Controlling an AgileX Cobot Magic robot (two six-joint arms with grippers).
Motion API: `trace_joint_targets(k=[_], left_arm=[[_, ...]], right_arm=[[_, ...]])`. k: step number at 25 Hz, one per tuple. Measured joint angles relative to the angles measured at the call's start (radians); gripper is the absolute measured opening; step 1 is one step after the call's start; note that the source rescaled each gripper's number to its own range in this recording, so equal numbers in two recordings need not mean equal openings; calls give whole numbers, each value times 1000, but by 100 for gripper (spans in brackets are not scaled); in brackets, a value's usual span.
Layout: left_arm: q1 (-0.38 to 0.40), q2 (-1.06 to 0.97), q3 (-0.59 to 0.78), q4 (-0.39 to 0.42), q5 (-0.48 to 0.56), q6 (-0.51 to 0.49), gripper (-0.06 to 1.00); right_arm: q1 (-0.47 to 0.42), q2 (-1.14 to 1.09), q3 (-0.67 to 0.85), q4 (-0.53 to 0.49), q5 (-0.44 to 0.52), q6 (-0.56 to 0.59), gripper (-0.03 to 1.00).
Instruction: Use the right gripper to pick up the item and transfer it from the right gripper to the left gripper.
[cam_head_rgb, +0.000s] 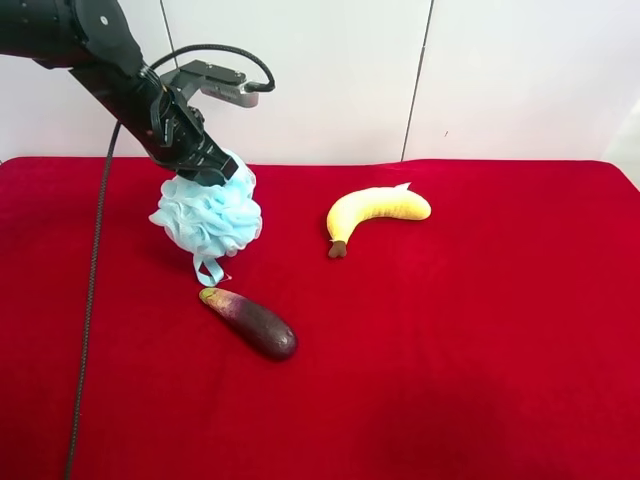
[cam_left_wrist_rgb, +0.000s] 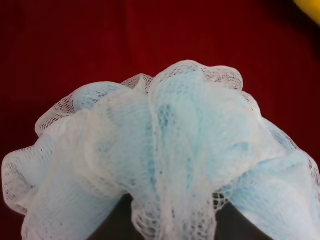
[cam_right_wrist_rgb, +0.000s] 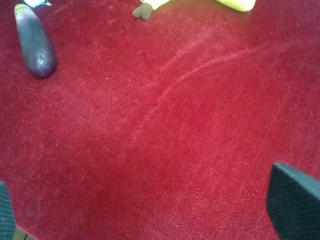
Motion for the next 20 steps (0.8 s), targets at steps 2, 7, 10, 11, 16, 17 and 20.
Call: trace_joint_targets(k=[2, 7, 10, 11, 16, 17, 20], left_arm=[[0, 12, 0, 2, -50, 0, 0], [-6, 51, 0, 3, -147, 0, 0], [-22, 69, 0, 3, -172, 0, 0], [-26, 73, 0, 3, -173, 0, 0], [-30, 74, 0, 3, -189, 0, 0], [-30, 74, 0, 3, -192, 0, 2], [-30, 74, 0, 3, -194, 0, 32]], right_arm=[[0, 0, 0, 0, 0, 0, 100], [0, 0, 0, 0, 0, 0, 100], [0, 0, 0, 0, 0, 0, 100], [0, 0, 0, 0, 0, 0, 100], [0, 0, 0, 0, 0, 0, 100], [0, 0, 0, 0, 0, 0, 100], [0, 0, 0, 0, 0, 0, 100]])
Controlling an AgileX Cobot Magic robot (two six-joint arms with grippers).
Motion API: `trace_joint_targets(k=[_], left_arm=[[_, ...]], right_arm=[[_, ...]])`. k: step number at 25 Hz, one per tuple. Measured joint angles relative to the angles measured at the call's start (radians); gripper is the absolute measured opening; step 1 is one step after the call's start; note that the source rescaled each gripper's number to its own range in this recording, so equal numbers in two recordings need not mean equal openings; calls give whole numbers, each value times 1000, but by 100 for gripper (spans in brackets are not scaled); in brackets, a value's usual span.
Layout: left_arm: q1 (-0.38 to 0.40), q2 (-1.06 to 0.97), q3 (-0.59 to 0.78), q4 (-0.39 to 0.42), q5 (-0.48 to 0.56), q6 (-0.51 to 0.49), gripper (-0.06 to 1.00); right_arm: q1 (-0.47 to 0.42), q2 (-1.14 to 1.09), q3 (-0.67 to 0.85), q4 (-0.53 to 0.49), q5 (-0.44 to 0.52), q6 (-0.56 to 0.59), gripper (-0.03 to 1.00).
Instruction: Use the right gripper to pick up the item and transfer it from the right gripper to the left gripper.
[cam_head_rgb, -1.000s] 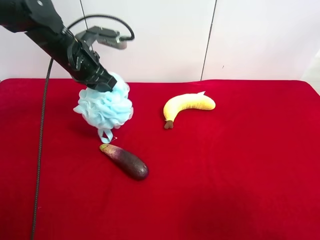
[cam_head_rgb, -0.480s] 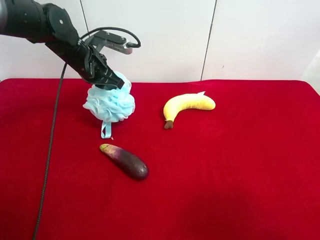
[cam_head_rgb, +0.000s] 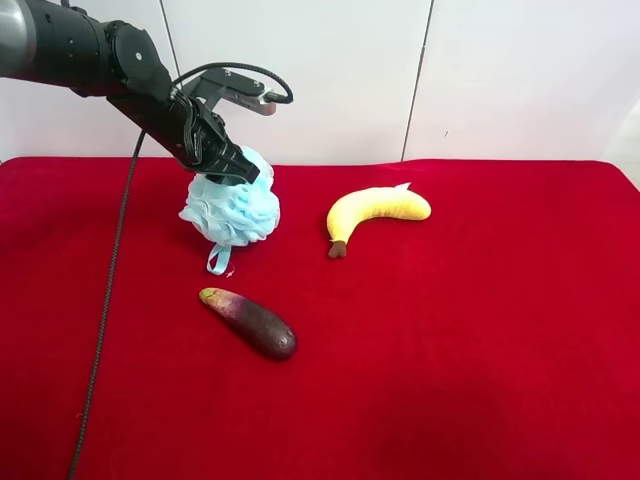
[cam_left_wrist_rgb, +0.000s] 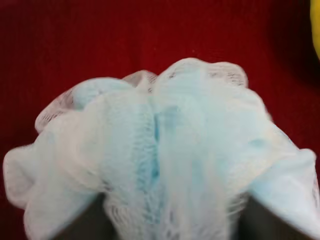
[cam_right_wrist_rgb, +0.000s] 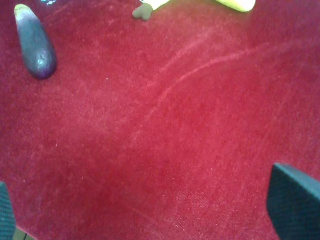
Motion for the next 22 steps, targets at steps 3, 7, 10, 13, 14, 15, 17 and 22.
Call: trace_joint_targets(k=[3, 7, 10, 13, 14, 15, 17, 22], left_arm=[[0, 0, 0, 0, 0, -1, 80], [0, 0, 0, 0, 3, -3, 98], [0, 0, 0, 0, 3, -3, 99], [0, 0, 0, 0, 1, -3, 100], [0, 0, 0, 0, -3, -3, 100], [0, 0, 0, 0, -9, -3, 100], [0, 0, 0, 0, -14, -3, 100], [0, 0, 0, 0, -18, -3, 100]], right_arm=[[0, 0, 0, 0, 0, 0, 100], [0, 0, 0, -23, 0, 33, 100], [0, 0, 0, -83, 0, 111, 100], [0, 0, 0, -107, -1, 143, 100], [0, 0, 0, -108, -1, 148, 100], [0, 0, 0, -109, -2, 148, 100], [0, 0, 0, -110, -3, 149, 100], [0, 0, 0, -110, -3, 152, 100]])
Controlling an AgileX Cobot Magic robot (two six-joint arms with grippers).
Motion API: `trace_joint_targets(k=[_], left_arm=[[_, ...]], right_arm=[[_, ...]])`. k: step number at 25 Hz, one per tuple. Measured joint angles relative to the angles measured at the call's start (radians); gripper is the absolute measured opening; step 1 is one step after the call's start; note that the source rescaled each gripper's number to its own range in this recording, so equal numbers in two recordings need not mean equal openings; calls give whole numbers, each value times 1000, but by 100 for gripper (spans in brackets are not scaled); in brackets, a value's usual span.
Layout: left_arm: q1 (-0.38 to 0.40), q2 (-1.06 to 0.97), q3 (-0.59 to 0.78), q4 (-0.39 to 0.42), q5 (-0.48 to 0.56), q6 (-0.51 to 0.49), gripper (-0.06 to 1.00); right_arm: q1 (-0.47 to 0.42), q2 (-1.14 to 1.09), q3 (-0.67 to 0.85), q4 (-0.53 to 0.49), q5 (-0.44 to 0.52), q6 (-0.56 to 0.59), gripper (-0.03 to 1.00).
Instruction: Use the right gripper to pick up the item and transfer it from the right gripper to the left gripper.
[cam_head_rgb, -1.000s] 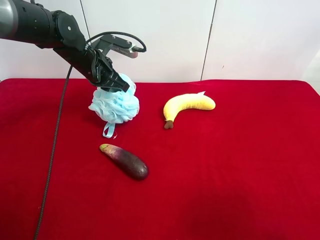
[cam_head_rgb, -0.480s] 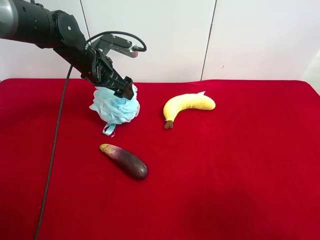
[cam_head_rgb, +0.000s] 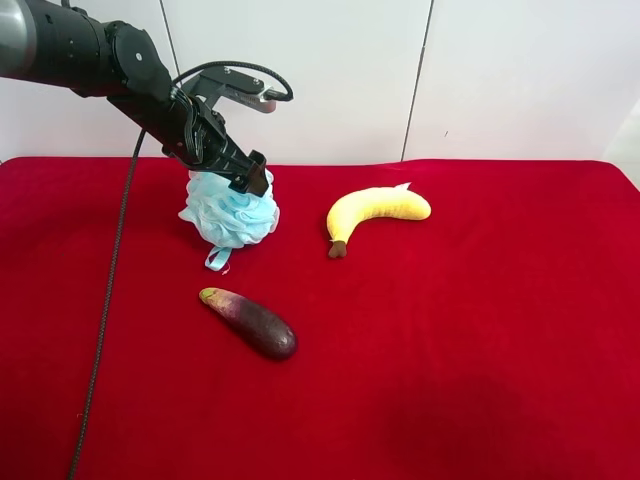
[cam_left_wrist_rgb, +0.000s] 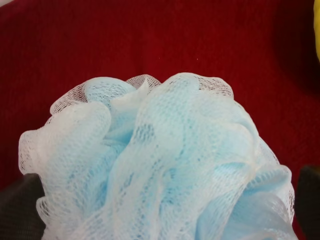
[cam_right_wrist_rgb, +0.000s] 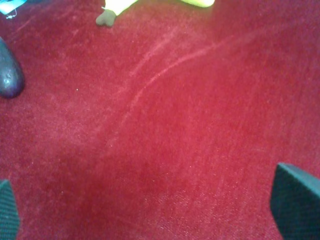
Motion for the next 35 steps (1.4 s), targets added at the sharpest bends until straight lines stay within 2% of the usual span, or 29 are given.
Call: trace_joint_targets(k=[22, 29, 35], left_arm=[[0, 0, 0, 0, 31, 0, 100], [0, -3, -2, 5, 170, 0, 100], [0, -89, -2, 65, 332, -32, 100]], right_arm=[[0, 0, 0, -6, 0, 11, 100], [-16, 0, 0, -6, 0, 11, 100], [-137, -6, 0, -6, -1, 11, 100]])
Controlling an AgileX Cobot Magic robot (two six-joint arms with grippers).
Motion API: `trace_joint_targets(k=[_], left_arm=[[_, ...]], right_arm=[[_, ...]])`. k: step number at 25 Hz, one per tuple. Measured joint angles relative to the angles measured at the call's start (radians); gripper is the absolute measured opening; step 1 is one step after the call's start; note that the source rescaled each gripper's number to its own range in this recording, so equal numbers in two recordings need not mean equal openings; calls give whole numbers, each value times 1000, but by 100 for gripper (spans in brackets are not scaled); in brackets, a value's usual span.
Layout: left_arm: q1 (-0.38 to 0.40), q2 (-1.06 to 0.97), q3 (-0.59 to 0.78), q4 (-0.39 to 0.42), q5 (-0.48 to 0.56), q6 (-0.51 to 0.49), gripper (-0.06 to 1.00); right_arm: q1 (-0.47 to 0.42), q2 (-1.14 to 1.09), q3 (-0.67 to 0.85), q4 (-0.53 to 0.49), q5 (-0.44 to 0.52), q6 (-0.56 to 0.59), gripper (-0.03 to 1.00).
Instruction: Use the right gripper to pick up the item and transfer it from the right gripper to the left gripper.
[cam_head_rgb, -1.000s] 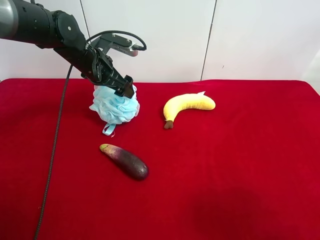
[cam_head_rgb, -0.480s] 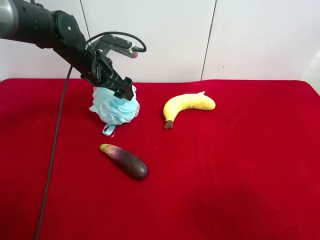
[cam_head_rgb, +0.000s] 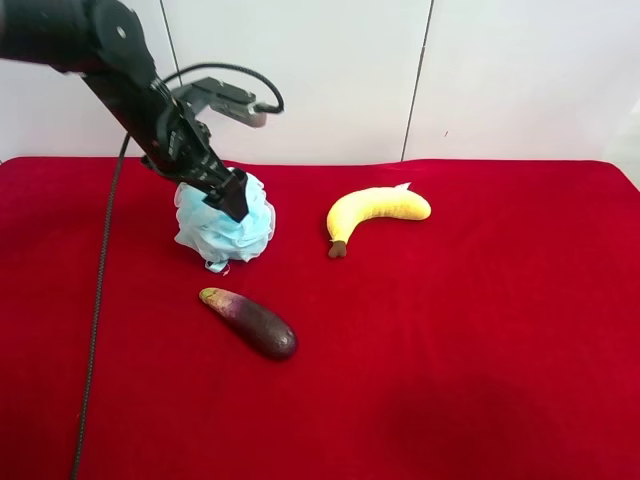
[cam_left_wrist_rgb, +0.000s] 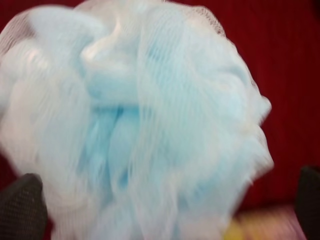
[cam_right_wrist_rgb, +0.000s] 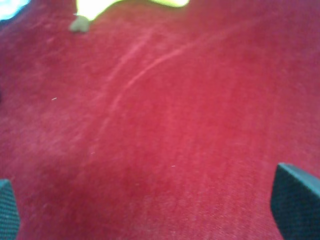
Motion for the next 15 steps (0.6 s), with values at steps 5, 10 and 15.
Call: trace_joint_targets(k=[5, 10, 15], left_arm=[[0, -119, -2, 35, 140, -89, 100], [0, -229, -5, 39, 215, -147, 100], [0, -362, 59, 39, 261, -183, 100]], right_arm=[[-108, -89, 0, -1, 0, 0, 100], [-191, -89, 0, 3, -2, 1, 100], [-261, -89, 0, 3, -2, 1, 100]])
